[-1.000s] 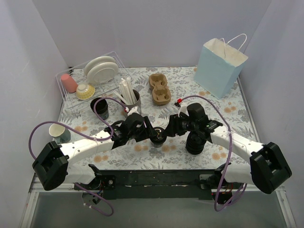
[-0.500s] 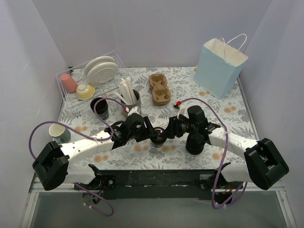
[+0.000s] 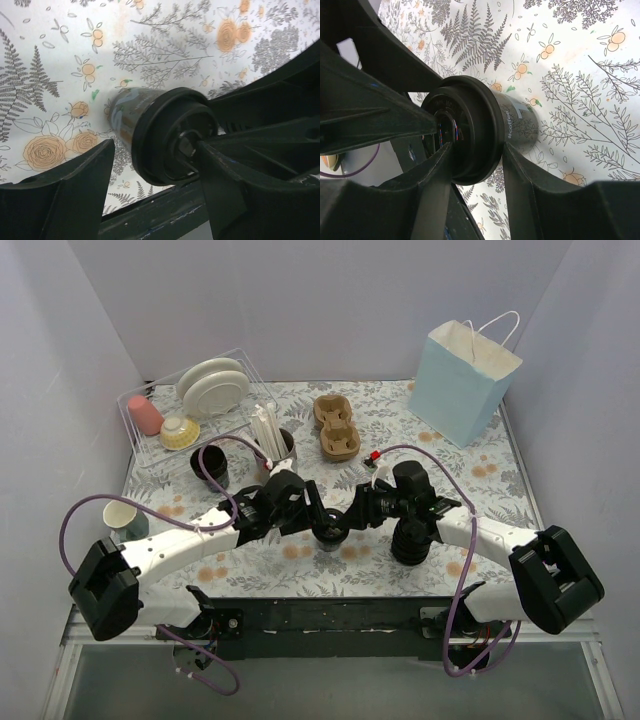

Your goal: Pack the takeout coffee

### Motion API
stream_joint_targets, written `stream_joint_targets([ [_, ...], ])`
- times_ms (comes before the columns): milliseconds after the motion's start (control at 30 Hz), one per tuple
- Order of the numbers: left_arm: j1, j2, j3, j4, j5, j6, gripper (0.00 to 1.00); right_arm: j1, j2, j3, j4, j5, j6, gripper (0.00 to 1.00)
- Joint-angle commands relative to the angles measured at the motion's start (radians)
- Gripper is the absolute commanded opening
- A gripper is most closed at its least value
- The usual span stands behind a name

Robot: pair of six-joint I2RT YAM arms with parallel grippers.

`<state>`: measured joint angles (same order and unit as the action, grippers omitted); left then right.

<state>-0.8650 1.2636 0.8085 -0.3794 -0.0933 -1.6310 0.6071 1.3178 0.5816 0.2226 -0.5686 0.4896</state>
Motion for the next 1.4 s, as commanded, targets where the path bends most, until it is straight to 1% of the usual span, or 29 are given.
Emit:
stream_joint_targets([
  [0,0.014,-0.061,0.109,-0.091,-0.016,0.063,0.66,0.010,0.038,-0.016,-0.127,0.064,-0.072,0.43],
  [100,0.018,-0.093,0.113,-0.092,-0.014,0.076,0.65,0.010,0.037,-0.009,-0.143,0.065,-0.080,0.42],
  [167,0.023,-0.108,0.097,-0.085,-0.013,0.082,0.63,0.010,0.038,0.000,-0.149,0.065,-0.086,0.41],
  [233,0.037,-0.125,0.074,-0.084,-0.013,0.083,0.59,0.008,0.038,0.010,-0.160,0.068,-0.089,0.41],
  [300,0.050,-0.133,0.052,-0.076,-0.002,0.089,0.52,0.010,0.040,0.017,-0.164,0.069,-0.092,0.41],
  [433,0.069,-0.156,0.002,-0.043,0.027,0.092,0.49,0.008,0.046,0.026,-0.174,0.069,-0.095,0.40],
  [567,0.083,-0.164,-0.046,0.002,0.056,0.092,0.49,0.011,0.047,0.032,-0.180,0.069,-0.097,0.40],
  [767,0.096,-0.141,-0.077,0.039,0.072,0.097,0.48,0.011,0.046,0.027,-0.178,0.069,-0.094,0.40],
  [1133,0.103,-0.090,-0.157,0.080,0.053,0.068,0.46,0.011,0.054,0.000,-0.151,0.072,-0.092,0.39],
  [1367,0.103,-0.047,-0.232,0.068,0.041,0.017,0.45,0.010,0.078,-0.064,-0.108,0.098,-0.095,0.38],
])
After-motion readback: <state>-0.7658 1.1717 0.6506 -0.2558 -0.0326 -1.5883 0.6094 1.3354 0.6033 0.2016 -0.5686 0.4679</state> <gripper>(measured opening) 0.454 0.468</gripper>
